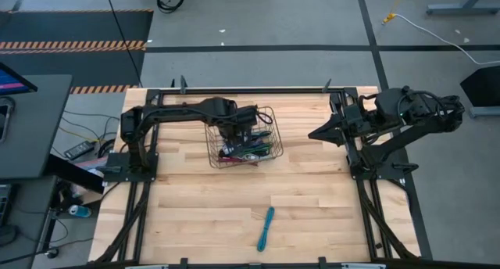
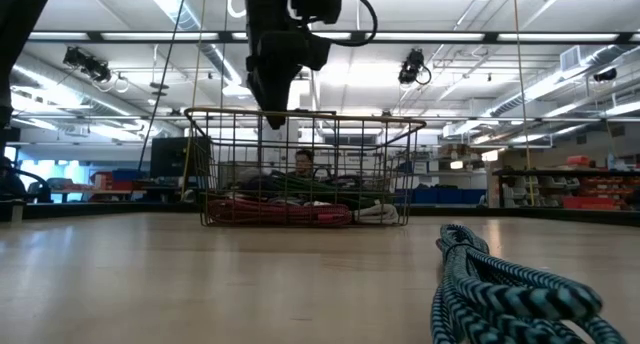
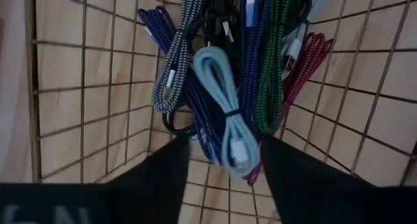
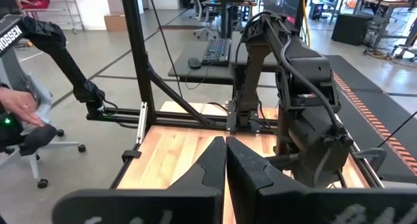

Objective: Pick and place USB-C Cables
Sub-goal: Put the blue patterned charger cable into the gold wire basket

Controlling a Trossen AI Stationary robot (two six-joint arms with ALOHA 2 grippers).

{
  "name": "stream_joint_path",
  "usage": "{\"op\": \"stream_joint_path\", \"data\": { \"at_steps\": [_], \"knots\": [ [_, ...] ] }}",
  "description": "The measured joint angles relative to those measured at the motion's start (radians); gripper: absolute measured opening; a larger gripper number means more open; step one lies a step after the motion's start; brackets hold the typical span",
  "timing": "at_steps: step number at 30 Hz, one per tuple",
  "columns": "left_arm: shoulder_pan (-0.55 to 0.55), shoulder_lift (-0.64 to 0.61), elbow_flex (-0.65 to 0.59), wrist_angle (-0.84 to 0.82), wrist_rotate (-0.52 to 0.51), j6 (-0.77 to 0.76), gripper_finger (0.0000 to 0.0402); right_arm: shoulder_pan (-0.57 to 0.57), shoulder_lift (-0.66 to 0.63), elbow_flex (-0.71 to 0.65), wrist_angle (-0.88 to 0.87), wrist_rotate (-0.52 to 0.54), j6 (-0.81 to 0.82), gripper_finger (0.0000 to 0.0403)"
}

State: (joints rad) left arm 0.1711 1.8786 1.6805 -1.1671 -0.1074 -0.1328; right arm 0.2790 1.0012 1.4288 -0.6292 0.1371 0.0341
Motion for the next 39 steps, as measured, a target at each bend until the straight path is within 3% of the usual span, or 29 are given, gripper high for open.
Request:
{"op": "stream_joint_path", "data": {
  "at_steps": [6,13,16,25,32,39],
  "knots": [
    [-0.007,-0.001,0.096,-0.037,0.026,-0.112,0.0237,0.000,0.000,0.000,-0.002,-0.045,0.055,0.0017],
    [-0.097,-0.006,0.306,-0.096,0.029,-0.152,0.0248,0.062,0.071,0.000,-0.061,-0.028,0.093,0.0015],
    [-0.158,-0.007,0.404,-0.116,-0.035,-0.153,0.0249,0.082,0.127,0.000,-0.134,-0.006,0.155,0.0015],
    [-0.345,-0.009,0.679,-0.227,-0.362,-0.189,0.0243,0.118,0.313,0.000,-0.380,-0.005,0.303,0.0015],
    [-0.446,-0.060,0.650,-0.261,-0.499,-0.250,0.0243,0.123,0.474,0.000,-0.382,-0.109,0.217,0.0015],
    [-0.481,-0.060,0.650,-0.262,-0.536,-0.250,0.0243,0.102,0.631,0.000,-0.226,-0.265,0.119,0.0015]
  ]
}}
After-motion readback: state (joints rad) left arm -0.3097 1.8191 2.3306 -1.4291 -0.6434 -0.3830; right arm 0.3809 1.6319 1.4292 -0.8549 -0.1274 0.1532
